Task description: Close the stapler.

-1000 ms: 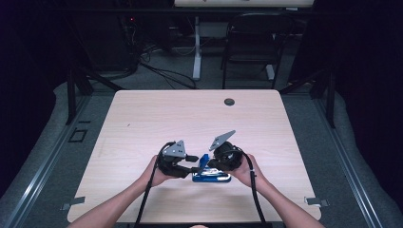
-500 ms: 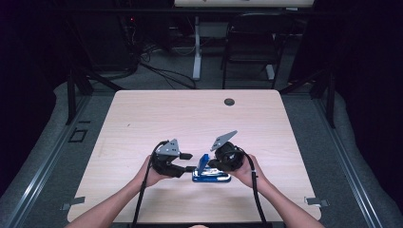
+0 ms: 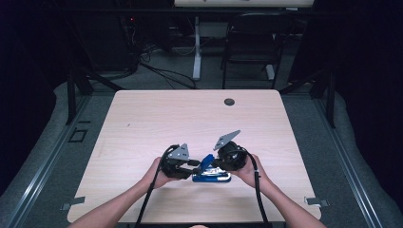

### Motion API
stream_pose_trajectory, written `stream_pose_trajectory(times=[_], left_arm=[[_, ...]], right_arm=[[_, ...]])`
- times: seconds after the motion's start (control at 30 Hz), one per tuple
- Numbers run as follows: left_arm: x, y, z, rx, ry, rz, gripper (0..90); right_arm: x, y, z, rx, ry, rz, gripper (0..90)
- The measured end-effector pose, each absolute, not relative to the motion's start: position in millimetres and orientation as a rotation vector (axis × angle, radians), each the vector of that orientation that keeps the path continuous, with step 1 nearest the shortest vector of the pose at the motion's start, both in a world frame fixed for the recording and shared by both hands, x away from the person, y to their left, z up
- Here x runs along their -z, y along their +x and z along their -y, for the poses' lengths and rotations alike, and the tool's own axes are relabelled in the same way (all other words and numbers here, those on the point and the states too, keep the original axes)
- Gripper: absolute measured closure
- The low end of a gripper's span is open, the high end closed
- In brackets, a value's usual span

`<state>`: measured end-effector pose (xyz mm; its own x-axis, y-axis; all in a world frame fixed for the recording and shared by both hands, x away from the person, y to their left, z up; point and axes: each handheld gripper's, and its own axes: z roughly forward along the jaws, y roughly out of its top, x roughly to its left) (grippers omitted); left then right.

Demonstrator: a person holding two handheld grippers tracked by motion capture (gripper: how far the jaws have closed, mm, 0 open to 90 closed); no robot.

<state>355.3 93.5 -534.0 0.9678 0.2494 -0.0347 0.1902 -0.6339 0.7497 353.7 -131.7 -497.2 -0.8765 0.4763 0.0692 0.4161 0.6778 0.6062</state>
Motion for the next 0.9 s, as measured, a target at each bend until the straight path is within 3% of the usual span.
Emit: stream_pose_trajectory(times=[0.33,0.47,0.6,0.9], left_arm=[[538,357,-90,-0.076,2.292,-0.305,67.2],[539,358,-90,-0.063,2.31,-0.3,71.3],[539,359,-92,-0.053,2.311,-0.313,66.7],[536,365,-108,-0.052,2.305,-0.402,43.7]], right_arm=[[499,354,141,-0.961,0.777,-2.79,90.0],[499,354,148,-0.949,0.804,-2.785,89.9],[497,353,153,-0.954,0.819,-2.778,89.9],[495,352,163,-0.955,0.853,-2.764,89.5]])
